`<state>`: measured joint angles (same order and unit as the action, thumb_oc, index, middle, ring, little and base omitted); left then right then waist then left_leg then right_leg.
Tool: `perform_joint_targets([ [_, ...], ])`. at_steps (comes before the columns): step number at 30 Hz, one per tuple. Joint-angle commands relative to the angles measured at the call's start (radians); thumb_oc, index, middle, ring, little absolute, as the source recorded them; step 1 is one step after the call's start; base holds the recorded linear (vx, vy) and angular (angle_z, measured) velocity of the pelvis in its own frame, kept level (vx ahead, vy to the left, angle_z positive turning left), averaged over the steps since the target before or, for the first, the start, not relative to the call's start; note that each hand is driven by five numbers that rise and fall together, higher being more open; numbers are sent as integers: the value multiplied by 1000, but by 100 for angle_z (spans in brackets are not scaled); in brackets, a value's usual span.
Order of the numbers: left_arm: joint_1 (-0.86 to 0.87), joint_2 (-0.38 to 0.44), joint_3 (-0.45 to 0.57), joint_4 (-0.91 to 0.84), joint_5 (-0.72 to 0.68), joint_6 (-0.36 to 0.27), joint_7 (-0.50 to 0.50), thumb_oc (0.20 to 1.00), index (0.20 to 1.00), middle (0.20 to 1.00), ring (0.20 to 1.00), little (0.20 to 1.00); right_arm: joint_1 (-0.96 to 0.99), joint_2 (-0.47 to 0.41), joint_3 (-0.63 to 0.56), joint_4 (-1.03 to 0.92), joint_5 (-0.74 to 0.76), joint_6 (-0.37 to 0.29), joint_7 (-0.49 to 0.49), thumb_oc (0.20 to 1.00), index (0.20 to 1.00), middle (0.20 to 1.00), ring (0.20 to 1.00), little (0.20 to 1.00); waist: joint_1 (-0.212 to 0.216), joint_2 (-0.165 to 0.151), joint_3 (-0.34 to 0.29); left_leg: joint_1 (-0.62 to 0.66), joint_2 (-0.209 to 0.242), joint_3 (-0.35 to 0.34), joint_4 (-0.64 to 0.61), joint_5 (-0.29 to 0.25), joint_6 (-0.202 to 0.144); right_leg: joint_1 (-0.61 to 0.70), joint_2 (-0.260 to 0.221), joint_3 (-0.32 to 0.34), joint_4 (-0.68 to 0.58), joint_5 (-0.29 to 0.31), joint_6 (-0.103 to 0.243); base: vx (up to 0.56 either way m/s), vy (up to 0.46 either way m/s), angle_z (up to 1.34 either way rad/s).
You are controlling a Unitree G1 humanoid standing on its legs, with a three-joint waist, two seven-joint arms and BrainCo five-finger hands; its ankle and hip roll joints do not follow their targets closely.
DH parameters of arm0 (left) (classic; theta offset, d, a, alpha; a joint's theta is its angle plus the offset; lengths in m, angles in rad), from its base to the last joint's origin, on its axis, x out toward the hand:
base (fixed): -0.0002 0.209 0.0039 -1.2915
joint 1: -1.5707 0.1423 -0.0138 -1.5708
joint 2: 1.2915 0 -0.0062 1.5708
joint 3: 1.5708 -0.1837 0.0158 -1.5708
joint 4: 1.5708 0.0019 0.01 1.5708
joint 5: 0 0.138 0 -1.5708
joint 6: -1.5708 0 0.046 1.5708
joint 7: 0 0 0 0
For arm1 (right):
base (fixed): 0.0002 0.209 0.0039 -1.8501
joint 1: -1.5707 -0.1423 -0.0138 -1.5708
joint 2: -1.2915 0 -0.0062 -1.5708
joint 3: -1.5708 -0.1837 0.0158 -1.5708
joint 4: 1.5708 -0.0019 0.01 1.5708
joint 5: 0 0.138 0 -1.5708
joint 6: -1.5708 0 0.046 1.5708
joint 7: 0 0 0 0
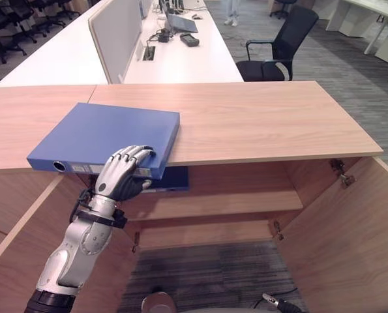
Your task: Put the empty folder in the office cabinet
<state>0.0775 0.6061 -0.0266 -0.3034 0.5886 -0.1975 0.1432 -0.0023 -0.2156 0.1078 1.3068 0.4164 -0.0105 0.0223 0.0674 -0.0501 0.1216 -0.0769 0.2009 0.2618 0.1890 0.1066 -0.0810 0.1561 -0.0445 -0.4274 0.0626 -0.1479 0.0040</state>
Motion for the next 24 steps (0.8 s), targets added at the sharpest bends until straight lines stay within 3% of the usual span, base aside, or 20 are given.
perform_joint_targets([
  [1, 72, 16, -14, -93, -228, -41, -67, 200, 200, 200, 200, 200, -12, 1, -2, -1, 65, -24, 9, 1000, 1000, 1000, 1000, 1000, 9, -37, -20, -77, -24, 2, 133, -122, 1, 3, -18, 8, -56, 90, 31, 0, 0, 0],
  [4, 23, 23, -45, -192, -375, -44, -113, 200, 200, 200, 200, 200, -10, -5, 10, -7, 72, -35, 15, 1000, 1000, 1000, 1000, 1000, 1, -33, -20, -76, -22, 2, 135, -118, 1, 2, -17, 7, -54, 89, 31, 0, 0, 0],
  [12, -56, 25, -53, -260, -558, -40, -141, 200, 200, 200, 200, 200, -4, -7, 19, -18, 75, -41, 26, 1000, 1000, 1000, 1000, 1000, -6, -21, -19, -73, -19, 0, 144, -110, -3, 6, -13, 9, -54, 83, 26, -1, 0, 0],
  [13, -70, 8, -51, -283, -731, -19, -181, 200, 200, 200, 200, 200, 0, -4, 23, -25, 75, -40, 37, 1000, 1000, 1000, 1000, 1000, -5, -11, -20, -73, -16, 1, 155, -96, -8, 12, -10, 9, -55, 80, 22, 0, 0, 0],
  [16, -82, -3, -46, -290, -832, -7, -201, 200, 200, 200, 200, 200, -3, 0, 25, -26, 78, -40, 43, 1000, 1000, 1000, 1000, 1000, -3, -6, -20, -72, -14, -1, 158, -91, -10, 17, -9, 8, -56, 78, 19, 0, 0, 0],
  [24, -101, -28, -26, -319, -894, -33, -177, 200, 200, 200, 200, 200, -16, 10, 26, -21, 83, -46, 50, 1000, 1000, 1000, 1000, 1000, 3, -8, -19, -72, -15, -8, 159, -89, -11, 21, -7, 7, -58, 77, 18, 0, 0, 0],
])
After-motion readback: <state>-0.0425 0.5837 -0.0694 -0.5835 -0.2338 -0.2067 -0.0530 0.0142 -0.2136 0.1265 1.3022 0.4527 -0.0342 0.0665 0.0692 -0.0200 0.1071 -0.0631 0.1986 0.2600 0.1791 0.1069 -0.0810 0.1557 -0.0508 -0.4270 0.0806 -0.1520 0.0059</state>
